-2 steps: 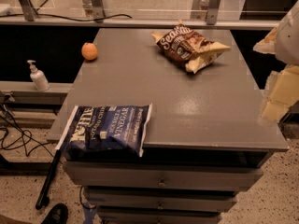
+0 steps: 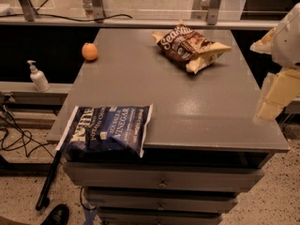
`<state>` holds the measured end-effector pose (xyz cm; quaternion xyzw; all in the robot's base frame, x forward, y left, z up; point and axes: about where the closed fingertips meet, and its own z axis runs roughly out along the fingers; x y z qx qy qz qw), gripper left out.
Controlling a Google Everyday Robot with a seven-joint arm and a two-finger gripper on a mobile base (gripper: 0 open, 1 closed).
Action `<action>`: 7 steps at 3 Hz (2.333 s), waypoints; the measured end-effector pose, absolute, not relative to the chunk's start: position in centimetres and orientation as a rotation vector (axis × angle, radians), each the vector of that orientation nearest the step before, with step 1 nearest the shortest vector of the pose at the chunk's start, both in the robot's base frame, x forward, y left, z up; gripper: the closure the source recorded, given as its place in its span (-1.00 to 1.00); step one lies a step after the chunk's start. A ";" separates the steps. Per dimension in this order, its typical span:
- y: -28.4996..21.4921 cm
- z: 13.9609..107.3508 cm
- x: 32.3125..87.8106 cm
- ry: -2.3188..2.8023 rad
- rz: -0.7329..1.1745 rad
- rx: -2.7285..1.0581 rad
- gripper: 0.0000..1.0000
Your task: Move brown chip bag near blue chip bag
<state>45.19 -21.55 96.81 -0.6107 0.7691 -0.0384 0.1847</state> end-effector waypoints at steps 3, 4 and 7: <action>-20.6 93.3 60.3 1.774 -0.183 -1.702 -1.00; -20.4 92.2 65.6 1.716 -0.182 -1.679 -1.00; -19.8 90.1 67.9 1.723 -0.213 -1.657 -1.00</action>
Offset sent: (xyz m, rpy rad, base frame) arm 0.1654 0.0099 -0.0366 0.1213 -0.3755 0.2116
